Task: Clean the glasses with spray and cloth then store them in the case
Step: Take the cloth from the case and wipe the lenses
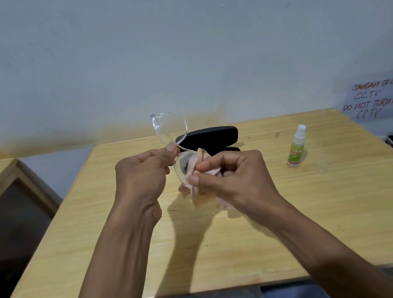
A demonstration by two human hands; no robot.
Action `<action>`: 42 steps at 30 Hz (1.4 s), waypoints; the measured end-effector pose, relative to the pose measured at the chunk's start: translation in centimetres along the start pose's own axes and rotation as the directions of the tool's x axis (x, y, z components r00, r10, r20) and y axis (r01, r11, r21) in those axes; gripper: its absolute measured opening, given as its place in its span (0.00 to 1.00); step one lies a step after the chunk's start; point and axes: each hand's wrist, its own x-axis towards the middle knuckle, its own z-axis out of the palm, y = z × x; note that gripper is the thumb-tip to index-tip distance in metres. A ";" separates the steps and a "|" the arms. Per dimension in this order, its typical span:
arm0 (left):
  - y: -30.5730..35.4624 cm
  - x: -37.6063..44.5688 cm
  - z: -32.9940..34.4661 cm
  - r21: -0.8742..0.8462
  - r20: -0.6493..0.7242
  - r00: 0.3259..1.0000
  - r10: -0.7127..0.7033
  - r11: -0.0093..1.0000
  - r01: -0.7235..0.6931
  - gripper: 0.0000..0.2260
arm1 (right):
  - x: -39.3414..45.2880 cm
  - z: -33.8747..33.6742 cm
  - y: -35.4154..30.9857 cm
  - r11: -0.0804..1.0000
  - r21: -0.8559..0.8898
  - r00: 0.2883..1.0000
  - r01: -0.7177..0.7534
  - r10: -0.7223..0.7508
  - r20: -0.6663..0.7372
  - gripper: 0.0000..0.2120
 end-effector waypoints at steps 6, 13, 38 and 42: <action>0.2 -0.1 0.0 0.037 0.037 0.998 0.044 0.998 -0.045 0.09 | 0.2 -0.3 -0.1 0.995 0.088 0.992 0.047 -0.036 -0.121 0.06; -0.3 -0.7 1.1 0.009 0.033 0.998 0.045 0.999 -0.046 0.10 | 0.6 1.1 -0.5 0.979 0.198 0.979 -0.042 0.081 -0.189 0.06; 0.7 0.1 0.3 0.036 -0.009 0.996 0.090 0.995 -0.090 0.07 | -0.2 0.2 -0.3 0.984 0.176 0.984 0.005 0.027 -0.176 0.07; 0.6 -0.3 0.8 0.057 0.013 0.993 0.114 0.992 -0.115 0.07 | 0.4 0.6 -1.0 0.960 0.281 0.976 -0.013 0.073 -0.204 0.07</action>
